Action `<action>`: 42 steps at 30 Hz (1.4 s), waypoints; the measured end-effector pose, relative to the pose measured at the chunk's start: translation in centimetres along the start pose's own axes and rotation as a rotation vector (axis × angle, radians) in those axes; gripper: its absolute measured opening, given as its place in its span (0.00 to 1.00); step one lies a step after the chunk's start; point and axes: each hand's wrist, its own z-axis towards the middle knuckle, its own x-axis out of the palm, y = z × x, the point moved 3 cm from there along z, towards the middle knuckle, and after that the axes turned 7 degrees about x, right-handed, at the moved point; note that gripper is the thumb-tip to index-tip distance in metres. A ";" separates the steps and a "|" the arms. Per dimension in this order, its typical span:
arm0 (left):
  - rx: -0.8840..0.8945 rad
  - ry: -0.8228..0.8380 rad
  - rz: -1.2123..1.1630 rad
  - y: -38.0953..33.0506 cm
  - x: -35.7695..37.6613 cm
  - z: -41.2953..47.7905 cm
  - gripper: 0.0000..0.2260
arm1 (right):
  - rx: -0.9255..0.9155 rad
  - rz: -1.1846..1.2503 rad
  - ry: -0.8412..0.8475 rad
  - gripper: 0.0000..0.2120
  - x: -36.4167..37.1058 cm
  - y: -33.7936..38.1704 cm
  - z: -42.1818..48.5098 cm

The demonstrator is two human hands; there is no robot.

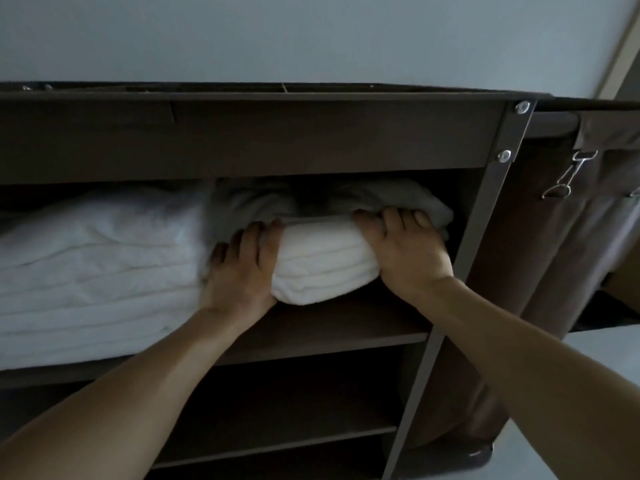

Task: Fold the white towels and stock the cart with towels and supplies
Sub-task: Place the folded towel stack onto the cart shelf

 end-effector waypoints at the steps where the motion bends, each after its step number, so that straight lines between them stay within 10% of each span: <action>1: -0.006 0.011 -0.005 -0.2 0.7 -0.4 0.47 | 0.032 0.016 0.021 0.35 0.3 0.4 -0.8; 14: 0.021 0.211 0.008 -0.6 2.2 -1.4 0.40 | 0.193 0.015 0.083 0.25 2.9 2.7 -4.1; 17: 0.044 0.313 0.007 -0.5 -0.3 -1.3 0.35 | 0.124 -0.021 0.327 0.35 1.5 2.2 -3.1; 21: 0.264 -0.043 0.094 2.4 -7.3 -1.5 0.19 | 0.057 0.167 0.558 0.48 -2.5 4.2 -0.5; 23: 0.154 -0.167 0.236 6.0 -9.6 -2.0 0.28 | 0.032 0.313 0.464 0.49 -3.6 7.8 1.6; 27: -0.188 0.138 0.239 11.2 -10.4 -2.8 0.50 | -0.060 0.464 0.616 0.52 -1.4 13.2 3.1; 30: -0.206 0.189 0.167 10.4 -7.5 -4.6 0.46 | -0.060 0.482 0.656 0.51 0.5 13.9 2.6; 34: -0.207 0.140 0.200 7.8 -5.3 -5.7 0.44 | 0.061 0.850 0.498 0.25 -4.1 15.4 5.2; 42: -0.056 0.198 0.079 16.4 -8.7 -8.0 0.44 | -0.200 0.788 0.518 0.33 -5.9 23.8 8.1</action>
